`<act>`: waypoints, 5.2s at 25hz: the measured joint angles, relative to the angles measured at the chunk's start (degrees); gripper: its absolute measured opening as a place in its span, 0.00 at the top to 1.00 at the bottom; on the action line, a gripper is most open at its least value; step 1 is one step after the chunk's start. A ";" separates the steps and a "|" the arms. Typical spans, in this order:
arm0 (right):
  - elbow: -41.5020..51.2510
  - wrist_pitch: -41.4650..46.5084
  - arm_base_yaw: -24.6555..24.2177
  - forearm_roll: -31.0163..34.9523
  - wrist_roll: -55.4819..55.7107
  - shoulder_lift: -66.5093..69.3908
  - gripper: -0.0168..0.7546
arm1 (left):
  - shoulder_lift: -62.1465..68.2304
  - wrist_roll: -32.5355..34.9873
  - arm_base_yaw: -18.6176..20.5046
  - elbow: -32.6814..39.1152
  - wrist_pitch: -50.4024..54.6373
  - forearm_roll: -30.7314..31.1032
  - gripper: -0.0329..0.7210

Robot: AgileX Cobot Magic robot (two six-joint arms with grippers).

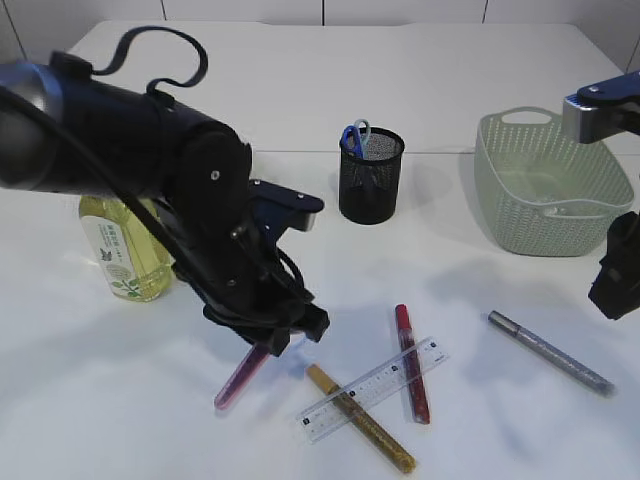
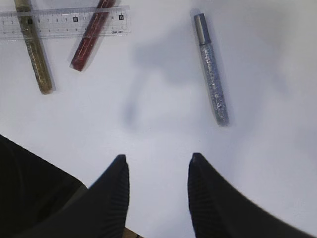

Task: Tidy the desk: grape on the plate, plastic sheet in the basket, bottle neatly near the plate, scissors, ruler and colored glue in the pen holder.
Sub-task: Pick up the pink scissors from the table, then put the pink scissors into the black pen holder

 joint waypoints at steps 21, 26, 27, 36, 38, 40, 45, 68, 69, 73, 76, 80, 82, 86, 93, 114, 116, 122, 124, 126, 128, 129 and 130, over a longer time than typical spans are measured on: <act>0.00 -0.44 0.00 4.53 0.97 0.00 0.56 | -4.16 0.00 0.00 0.00 -28.11 8.08 0.70; 0.00 -0.66 0.00 5.39 2.71 0.00 0.56 | -4.16 0.00 0.00 0.00 -40.67 8.60 0.70; 0.00 -1.00 0.00 5.41 2.71 0.00 0.56 | -4.16 0.00 0.00 0.00 -43.17 8.71 0.70; 0.00 -4.46 0.00 5.41 2.98 0.00 0.56 | -3.92 0.00 0.69 0.00 -64.55 11.01 0.70; 0.00 -4.59 0.00 5.41 2.98 0.00 0.56 | -3.20 0.00 1.53 0.00 -68.34 11.23 0.70; 0.00 -4.59 0.00 5.41 2.98 0.00 0.56 | -2.27 0.00 2.66 0.00 -71.67 11.23 0.70; 0.00 -4.63 0.00 5.41 3.10 0.00 0.56 | 0.77 0.00 5.49 0.00 -78.64 11.26 0.70; 0.00 -4.76 0.00 5.33 2.98 0.00 0.56 | 21.53 0.00 8.18 -22.22 -81.51 10.01 0.69; 0.00 -4.76 0.00 5.33 2.98 0.00 0.56 | 21.78 0.00 8.18 -22.22 -81.51 9.60 0.69; 0.00 -4.76 0.00 5.33 2.88 0.00 0.56 | 22.11 0.00 8.18 -22.31 -81.51 9.24 0.68; 0.00 -4.76 0.00 5.33 2.88 0.00 0.56 | 22.37 0.00 8.29 -22.31 -82.03 9.16 0.68; 0.00 -4.76 0.00 5.33 2.77 0.00 0.56 | 23.13 0.00 8.75 -23.08 -82.72 9.01 0.68; 0.00 -4.76 0.00 5.33 2.77 0.00 0.56 | 23.47 0.00 8.87 -23.63 -82.72 8.99 0.68; 0.00 -4.76 0.00 5.33 2.56 0.00 0.56 | 23.71 0.00 8.87 -25.05 -81.95 8.99 0.68; 0.00 -4.76 0.00 5.23 2.23 0.00 0.56 | 23.80 0.00 8.87 -25.30 -79.89 8.99 0.66; 0.00 -4.85 0.00 5.23 2.02 0.00 0.56 | 24.15 0.00 8.87 -25.30 -78.43 8.99 0.63; 0.00 -4.85 0.00 5.23 2.02 0.00 0.56 | 24.15 0.00 8.87 -25.30 -78.43 8.99 0.63; 0.00 -4.99 0.00 5.23 2.02 0.00 0.56 | 23.12 0.00 8.87 -25.30 -75.18 8.99 0.63; 0.00 -4.99 0.00 5.23 2.02 0.00 0.56 | 21.35 0.00 8.87 -25.30 -70.25 8.99 0.63; 0.00 -5.04 0.00 5.23 2.02 0.00 0.56 | 19.24 0.00 8.87 -25.30 -63.54 8.99 0.63; 0.00 -5.13 0.00 5.23 2.02 0.00 0.56 | 16.89 0.00 8.52 -25.30 -55.96 8.99 0.63; 0.00 -5.13 0.00 5.23 2.02 0.00 0.56 | 15.49 0.00 8.26 -25.30 -51.16 8.99 0.63; 0.00 -5.13 0.00 5.23 2.02 0.00 0.56 | 14.00 0.00 8.00 -25.30 -45.86 8.99 0.63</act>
